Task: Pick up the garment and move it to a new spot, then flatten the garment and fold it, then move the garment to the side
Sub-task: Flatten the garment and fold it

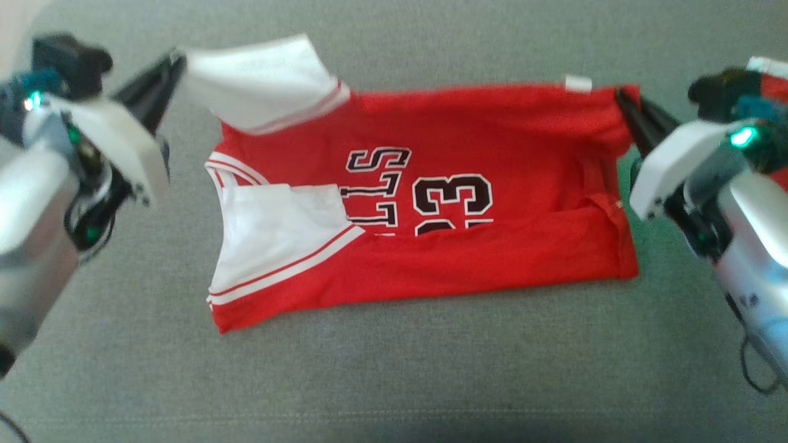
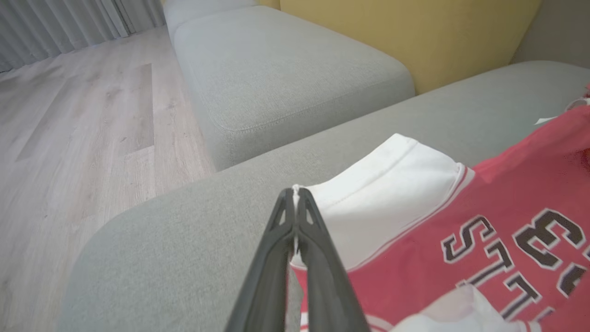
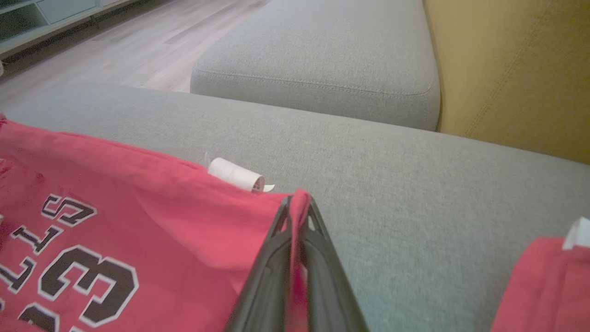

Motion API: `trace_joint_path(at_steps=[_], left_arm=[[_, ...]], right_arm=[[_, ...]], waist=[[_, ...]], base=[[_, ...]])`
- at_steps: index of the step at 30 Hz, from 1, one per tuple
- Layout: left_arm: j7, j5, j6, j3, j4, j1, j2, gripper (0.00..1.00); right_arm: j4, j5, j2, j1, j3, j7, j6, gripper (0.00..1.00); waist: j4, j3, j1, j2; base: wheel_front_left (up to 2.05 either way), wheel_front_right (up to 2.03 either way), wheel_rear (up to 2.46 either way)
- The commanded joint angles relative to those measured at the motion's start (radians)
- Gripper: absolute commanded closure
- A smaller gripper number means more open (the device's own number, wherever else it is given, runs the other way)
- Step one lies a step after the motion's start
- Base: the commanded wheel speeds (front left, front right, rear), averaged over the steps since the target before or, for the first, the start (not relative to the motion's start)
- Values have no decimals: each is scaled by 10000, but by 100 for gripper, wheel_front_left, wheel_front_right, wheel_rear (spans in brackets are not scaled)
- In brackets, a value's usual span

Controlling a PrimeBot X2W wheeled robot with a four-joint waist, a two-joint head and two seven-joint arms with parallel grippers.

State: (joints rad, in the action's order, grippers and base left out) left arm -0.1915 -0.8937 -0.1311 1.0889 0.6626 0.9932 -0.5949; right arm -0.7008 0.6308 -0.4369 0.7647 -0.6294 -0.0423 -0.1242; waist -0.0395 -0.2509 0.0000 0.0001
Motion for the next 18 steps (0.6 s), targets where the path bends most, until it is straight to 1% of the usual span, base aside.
trace_joint_path(at_steps=[1,3,4,10,14,18], left_arm=[[75,-99,66,-321,-364,156,-586,100],[323,-141,177,-185,-1010,-237,-917,100],[595,-176,352,-46,-1743,-617,-1249,100],[1445,-337,1023,337,-4032,-1675,-2314,100],[1904,-653,1438,421,-5073,-2225,-2989,100],[2446,-895,1639,631,-5919,-2616,-3411,100]], right_arm=[[379,173,-306,-240,-116,-89,-65,100],[690,429,-616,-531,-245,-368,-65,100],[947,665,-912,-787,-333,-710,-65,100],[1906,1400,-1644,-1452,-571,-1872,-65,100],[2301,1734,-1915,-1796,-516,-2532,-65,100],[2631,1976,-2025,-2164,-551,-3107,-65,100]], waist=[[-63,290,0,-1],[-91,475,0,-1],[-118,622,0,-1],[-154,870,0,-1],[-94,1090,0,-1],[-56,1245,0,-1]], base=[[0,0,0],[0,0,0],[0,0,0],[0,0,0],[0,0,0],[0,0,0]])
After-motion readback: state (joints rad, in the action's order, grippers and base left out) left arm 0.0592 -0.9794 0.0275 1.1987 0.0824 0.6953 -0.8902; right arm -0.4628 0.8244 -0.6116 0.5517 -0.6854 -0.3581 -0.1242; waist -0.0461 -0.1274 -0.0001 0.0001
